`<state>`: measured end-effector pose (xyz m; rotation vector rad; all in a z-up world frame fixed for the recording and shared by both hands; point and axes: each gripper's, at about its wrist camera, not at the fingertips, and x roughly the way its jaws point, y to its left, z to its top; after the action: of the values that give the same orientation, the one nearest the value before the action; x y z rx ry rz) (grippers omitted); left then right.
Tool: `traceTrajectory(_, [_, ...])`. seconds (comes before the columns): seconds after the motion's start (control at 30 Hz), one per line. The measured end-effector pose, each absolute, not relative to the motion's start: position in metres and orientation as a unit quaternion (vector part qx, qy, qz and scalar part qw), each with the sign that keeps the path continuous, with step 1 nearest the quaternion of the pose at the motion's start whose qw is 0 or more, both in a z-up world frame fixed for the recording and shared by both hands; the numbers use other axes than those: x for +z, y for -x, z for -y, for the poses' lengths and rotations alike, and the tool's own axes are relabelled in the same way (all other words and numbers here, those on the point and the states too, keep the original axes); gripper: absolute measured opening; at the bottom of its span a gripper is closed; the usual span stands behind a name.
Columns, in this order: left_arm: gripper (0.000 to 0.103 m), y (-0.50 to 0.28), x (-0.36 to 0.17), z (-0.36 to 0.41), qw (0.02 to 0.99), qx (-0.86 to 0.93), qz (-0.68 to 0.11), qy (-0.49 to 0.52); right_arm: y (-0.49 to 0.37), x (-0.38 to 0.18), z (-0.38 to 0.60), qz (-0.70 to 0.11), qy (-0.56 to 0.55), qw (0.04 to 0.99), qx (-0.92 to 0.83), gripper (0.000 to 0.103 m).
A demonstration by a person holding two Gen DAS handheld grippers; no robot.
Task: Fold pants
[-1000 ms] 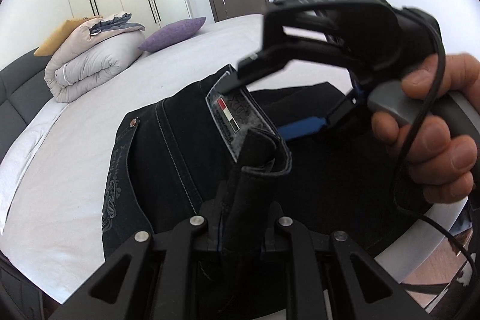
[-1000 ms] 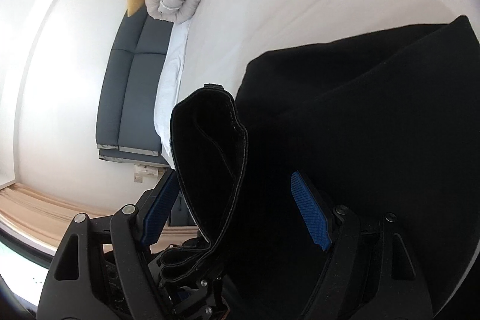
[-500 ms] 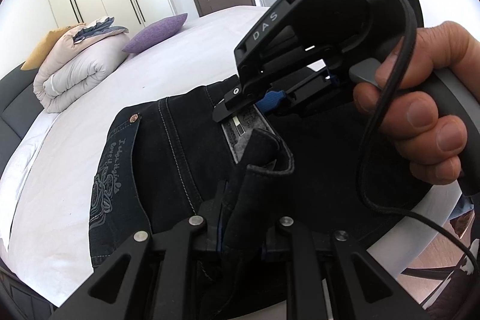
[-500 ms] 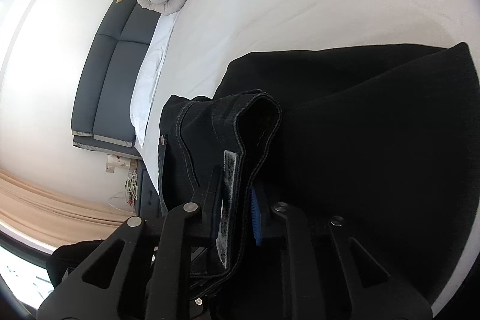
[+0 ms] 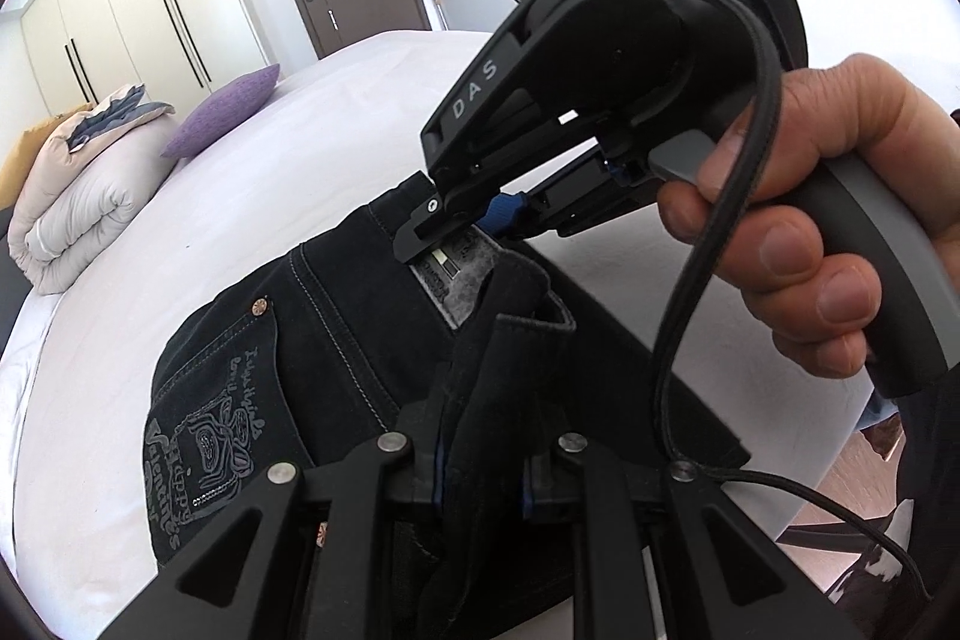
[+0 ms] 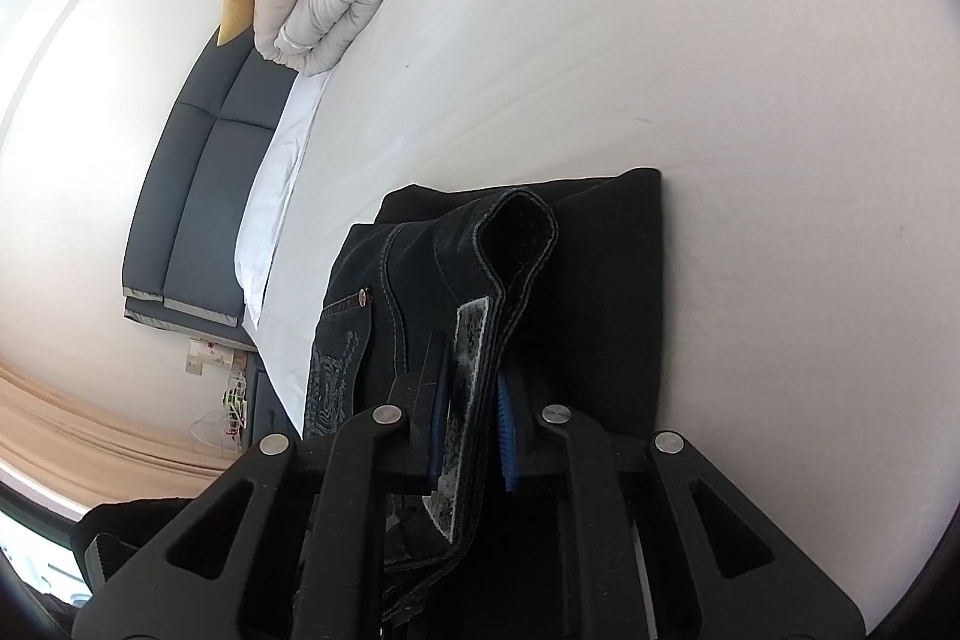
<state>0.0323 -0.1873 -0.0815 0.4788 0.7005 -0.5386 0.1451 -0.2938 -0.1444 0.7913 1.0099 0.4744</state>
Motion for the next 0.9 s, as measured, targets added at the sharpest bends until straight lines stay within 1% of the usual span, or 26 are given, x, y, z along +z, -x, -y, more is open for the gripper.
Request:
traceTrajectory(0.37, [0.017,-0.025,-0.081,0.184,0.869,-0.273,-0.336,-0.241,-0.125,-0.146,0.321,-0.460,-0.364,0.784,0.205,0.012])
traceTrajectory(0.57, [0.020,-0.034,-0.081,0.176,0.866,-0.274,-0.336,-0.248,-0.123,-0.159,0.325,-0.460,-0.383,0.775,0.204,0.012])
traceTrajectory(0.63, [0.025,-0.032,-0.082,0.176,0.867,-0.271,-0.333,-0.254,-0.124,-0.163,0.324,-0.457,-0.381,0.777,0.205,0.012])
traceTrajectory(0.67, [0.026,-0.030,-0.082,0.175,0.869,-0.267,-0.328,-0.256,-0.124,-0.165,0.323,-0.455,-0.379,0.779,0.206,0.012])
traceTrajectory(0.77, [0.035,-0.029,-0.079,0.166,0.871,-0.275,-0.326,-0.245,-0.122,-0.168,0.326,-0.447,-0.387,0.778,0.212,0.013])
traceTrajectory(0.83, [0.052,-0.028,-0.072,0.154,0.868,-0.300,-0.331,-0.216,-0.120,-0.169,0.330,-0.445,-0.402,0.771,0.213,0.013])
traceTrajectory(0.87, [0.058,-0.025,-0.068,0.146,0.868,-0.310,-0.332,-0.202,-0.118,-0.169,0.333,-0.445,-0.409,0.768,0.210,0.014])
traceTrajectory(0.9, [0.070,-0.023,-0.064,0.138,0.870,-0.315,-0.329,-0.191,-0.116,-0.168,0.334,-0.444,-0.411,0.769,0.207,0.017])
